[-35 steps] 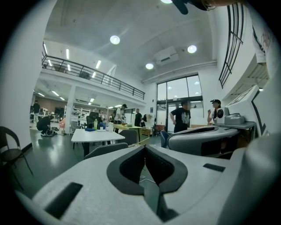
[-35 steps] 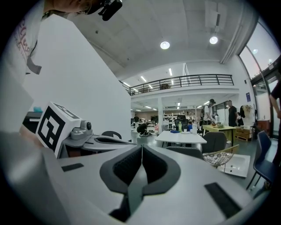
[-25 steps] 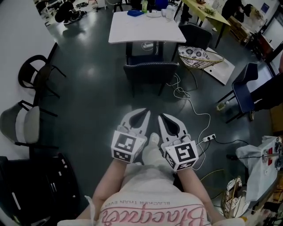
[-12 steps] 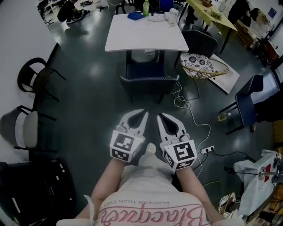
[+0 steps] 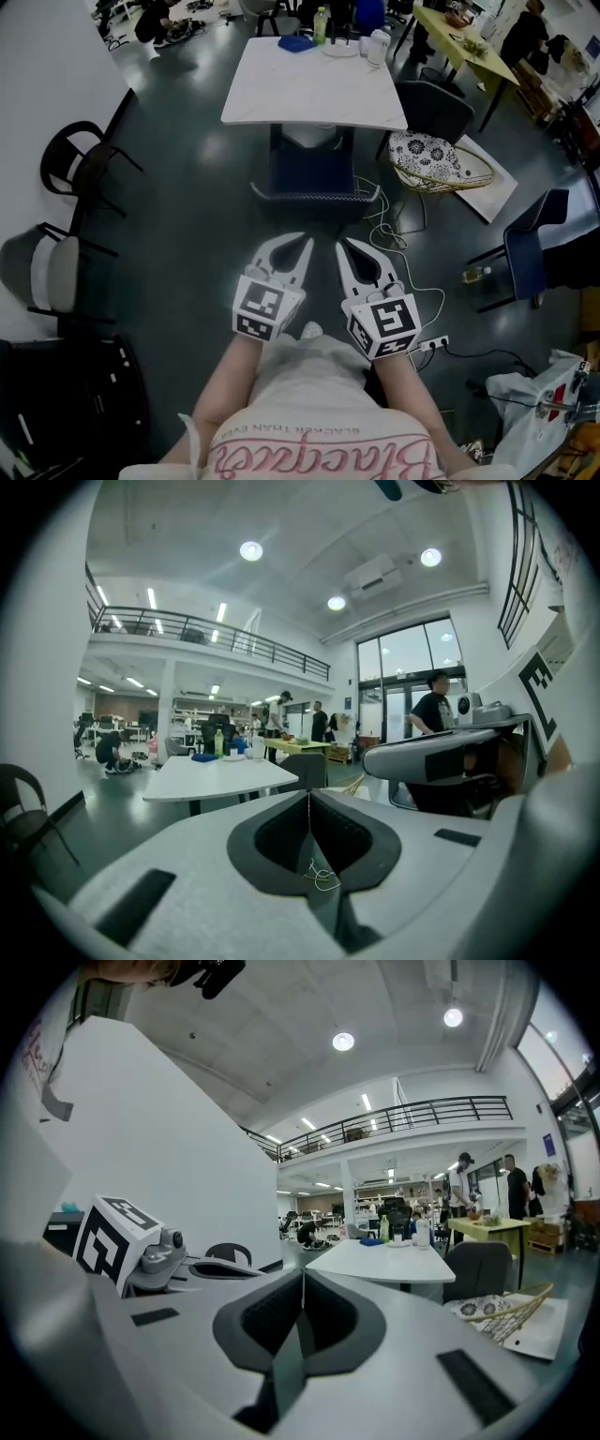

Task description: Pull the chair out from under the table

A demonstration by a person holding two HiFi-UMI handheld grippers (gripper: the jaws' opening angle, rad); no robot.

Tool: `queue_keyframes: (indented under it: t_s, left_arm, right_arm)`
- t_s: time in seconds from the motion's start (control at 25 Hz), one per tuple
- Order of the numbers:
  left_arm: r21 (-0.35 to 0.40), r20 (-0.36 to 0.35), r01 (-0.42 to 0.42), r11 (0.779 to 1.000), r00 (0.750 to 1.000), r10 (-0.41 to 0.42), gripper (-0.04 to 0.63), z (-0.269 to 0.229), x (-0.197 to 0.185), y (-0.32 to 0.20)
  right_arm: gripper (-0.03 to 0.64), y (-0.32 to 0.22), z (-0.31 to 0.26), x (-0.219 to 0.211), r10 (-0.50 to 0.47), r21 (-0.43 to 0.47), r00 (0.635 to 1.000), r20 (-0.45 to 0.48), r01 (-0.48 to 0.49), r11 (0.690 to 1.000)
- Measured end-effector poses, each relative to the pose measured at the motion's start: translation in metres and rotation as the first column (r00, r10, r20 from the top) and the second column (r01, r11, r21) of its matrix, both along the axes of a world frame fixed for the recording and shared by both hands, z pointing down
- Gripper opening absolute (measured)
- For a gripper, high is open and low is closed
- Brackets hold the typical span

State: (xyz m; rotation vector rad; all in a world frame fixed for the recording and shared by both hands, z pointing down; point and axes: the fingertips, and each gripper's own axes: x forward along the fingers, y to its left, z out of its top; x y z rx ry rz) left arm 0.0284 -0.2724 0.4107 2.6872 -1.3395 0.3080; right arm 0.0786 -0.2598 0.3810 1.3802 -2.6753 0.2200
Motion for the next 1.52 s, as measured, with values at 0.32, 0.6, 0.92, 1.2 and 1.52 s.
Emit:
queue_keyframes:
  t_s: [0.32,0.6,0.92,1.2,1.52]
  left_arm:
    - [-0.066,-0.029,0.053,0.996,0.998,-0.055,0.006,0.017,-0.007,-0.036]
    - [-0.11,0.02,0.022,0.994,1.0,-0.02,0.018,0.038,-0.006,-0.072]
    - [-0.195,0.184,-0.098,0.976,0.974,0.135,0.115,0.075,-0.004,-0.122]
    - [-0.336,0.332,-0.208,0.918,0.887,0.322,0.136,0.123,-0.005,-0.154]
    - [-0.534,0.47,-0.329,0.779,0.65,0.597,0.167,0.178,-0.006,-0.174]
  right_arm:
    - [0.006,-0.033,0.013,0.003,-0.075,-0.059,0.997,-0.003,0.075,0.995]
    - [0.008,-0.074,0.036,0.014,-0.107,-0.132,0.993,-0.049,0.1,0.986]
    - [0.127,-0.132,0.085,0.021,-0.266,-0.249,0.932,-0.247,0.204,0.947]
    - [0.136,-0.164,0.146,0.014,-0.482,-0.411,0.771,-0.417,0.314,0.856]
    - [0.163,-0.2,0.201,0.012,-0.648,-0.578,0.608,-0.459,0.35,0.738]
